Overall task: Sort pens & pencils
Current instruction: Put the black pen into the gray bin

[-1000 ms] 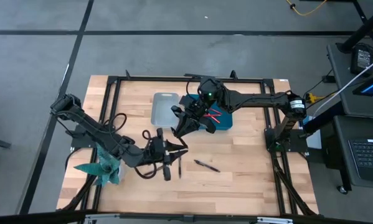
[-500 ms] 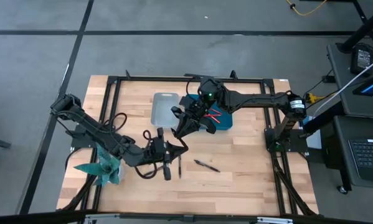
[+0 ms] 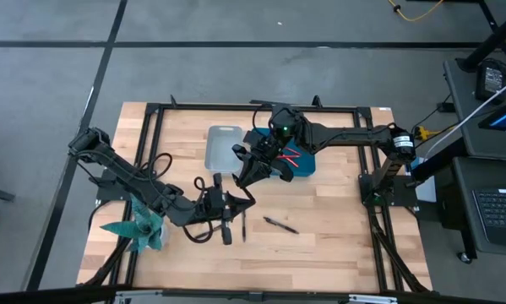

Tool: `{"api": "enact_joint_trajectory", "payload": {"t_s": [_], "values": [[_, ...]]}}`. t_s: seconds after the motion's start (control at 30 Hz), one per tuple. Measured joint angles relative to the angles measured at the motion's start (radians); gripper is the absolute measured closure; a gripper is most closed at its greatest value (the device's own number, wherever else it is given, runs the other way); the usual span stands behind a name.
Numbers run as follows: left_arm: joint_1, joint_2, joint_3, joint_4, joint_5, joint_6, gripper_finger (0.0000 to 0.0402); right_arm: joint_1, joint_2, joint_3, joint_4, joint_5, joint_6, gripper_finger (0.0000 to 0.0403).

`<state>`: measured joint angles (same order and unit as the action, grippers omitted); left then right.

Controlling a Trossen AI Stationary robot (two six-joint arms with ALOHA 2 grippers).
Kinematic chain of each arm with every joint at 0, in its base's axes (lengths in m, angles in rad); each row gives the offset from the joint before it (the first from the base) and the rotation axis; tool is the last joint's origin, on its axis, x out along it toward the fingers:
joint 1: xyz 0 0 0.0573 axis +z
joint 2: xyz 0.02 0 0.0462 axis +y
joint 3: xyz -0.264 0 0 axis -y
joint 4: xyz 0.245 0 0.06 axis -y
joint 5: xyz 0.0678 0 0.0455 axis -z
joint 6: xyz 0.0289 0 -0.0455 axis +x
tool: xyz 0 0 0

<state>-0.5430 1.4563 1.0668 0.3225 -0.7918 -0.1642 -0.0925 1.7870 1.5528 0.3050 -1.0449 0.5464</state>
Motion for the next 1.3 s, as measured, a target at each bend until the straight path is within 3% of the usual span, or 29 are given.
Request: {"api": "enact_joint_trajectory", "payload": {"t_s": [0.9,1.3], "values": [[0.0,0.0,0.0,0.003,-0.028,-0.007,0.0401,-0.009,0.0,0.003,0.045,0.033,0.03,0.0337],[0.005,-0.019,0.0,0.026,-0.029,0.03,0.0401,0.005,0.0,0.004,0.047,0.033,0.049,0.0348]]}}
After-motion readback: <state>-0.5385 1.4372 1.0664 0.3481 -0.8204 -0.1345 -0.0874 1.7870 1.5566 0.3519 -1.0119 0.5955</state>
